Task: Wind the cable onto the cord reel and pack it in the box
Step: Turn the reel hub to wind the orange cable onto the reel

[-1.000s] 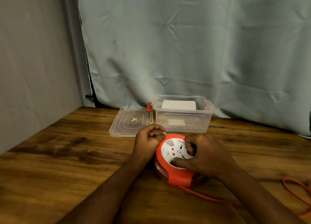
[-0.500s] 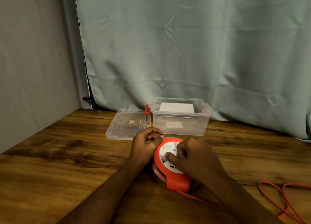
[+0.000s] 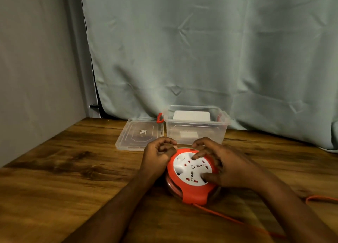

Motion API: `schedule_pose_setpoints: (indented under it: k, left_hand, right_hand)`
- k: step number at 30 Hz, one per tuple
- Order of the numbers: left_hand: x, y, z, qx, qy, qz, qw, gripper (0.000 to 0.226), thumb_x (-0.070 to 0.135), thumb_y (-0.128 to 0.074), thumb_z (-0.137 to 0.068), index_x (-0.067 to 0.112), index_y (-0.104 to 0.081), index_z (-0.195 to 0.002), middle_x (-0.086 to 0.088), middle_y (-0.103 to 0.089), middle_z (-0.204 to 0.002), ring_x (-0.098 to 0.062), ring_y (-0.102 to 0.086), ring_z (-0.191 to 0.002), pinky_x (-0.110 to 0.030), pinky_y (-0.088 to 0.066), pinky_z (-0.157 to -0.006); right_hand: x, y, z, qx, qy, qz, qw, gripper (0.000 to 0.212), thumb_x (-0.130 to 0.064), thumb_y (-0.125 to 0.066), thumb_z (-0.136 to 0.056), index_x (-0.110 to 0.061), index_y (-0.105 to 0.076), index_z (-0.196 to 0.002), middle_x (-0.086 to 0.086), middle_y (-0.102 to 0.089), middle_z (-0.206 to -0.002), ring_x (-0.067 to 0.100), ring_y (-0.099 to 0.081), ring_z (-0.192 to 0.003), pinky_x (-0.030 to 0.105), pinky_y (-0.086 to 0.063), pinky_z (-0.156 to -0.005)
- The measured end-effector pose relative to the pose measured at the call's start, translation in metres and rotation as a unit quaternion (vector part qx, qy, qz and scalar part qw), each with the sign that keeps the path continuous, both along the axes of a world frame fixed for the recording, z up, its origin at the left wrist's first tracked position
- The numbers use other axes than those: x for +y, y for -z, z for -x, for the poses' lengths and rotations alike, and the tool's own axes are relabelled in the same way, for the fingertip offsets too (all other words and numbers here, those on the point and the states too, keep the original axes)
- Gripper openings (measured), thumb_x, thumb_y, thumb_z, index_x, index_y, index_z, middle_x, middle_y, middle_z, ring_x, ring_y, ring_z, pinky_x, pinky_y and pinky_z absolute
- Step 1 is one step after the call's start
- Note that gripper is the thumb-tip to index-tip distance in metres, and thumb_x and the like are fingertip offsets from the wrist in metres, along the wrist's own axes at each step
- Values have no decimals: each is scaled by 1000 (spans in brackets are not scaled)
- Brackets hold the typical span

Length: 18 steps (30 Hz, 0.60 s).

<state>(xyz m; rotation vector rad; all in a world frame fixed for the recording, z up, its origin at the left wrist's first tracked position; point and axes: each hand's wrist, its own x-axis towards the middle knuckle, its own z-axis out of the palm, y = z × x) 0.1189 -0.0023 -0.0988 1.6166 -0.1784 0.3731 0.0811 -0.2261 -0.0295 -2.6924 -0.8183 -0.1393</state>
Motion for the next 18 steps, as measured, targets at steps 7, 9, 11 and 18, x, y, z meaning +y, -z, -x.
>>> schedule_pose_setpoints:
  k: [7, 9, 11, 18]
  left_hand:
    - [-1, 0, 0, 0, 0, 22, 1000, 18, 5, -68, -91, 15, -67, -105, -10, -77, -87, -23, -75, -77, -31, -58, -62]
    - [-1, 0, 0, -2, -4, 22, 1000, 24, 6, -69, -90, 19, -65, -110, -10, -78, -86, -23, -76, -76, -34, -60, -62]
    - [-1, -1, 1, -3, -3, 18, 1000, 29, 7, -69, -91, 21, -62, -116, -10, -78, -87, -25, -76, -78, -38, -62, -65]
    - [-1, -3, 2, 1, -1, 15, 1000, 32, 7, -69, -91, 22, -61, -118, -11, -78, -90, -27, -76, -78, -41, -63, -66]
  right_hand:
    - [2, -3, 2, 23, 5, -41, 999, 78, -42, -89, -71, -56, -29, -118, -28, -68, -119, -12, -63, -78, 14, -51, -58]
    - [4, -2, 3, 18, 14, -42, 999, 78, -47, -89, -68, -53, -27, -116, -25, -69, -115, -3, -67, -87, 18, -56, -62]
    - [6, -2, 3, 7, 20, -37, 999, 79, -54, -89, -65, -51, -27, -114, -24, -70, -110, 0, -67, -88, 16, -54, -60]
    - [13, 11, 1, -57, 29, -25, 998, 55, -73, -78, -59, -32, -52, -84, -12, -63, -72, 2, -58, -68, 24, -44, -55]
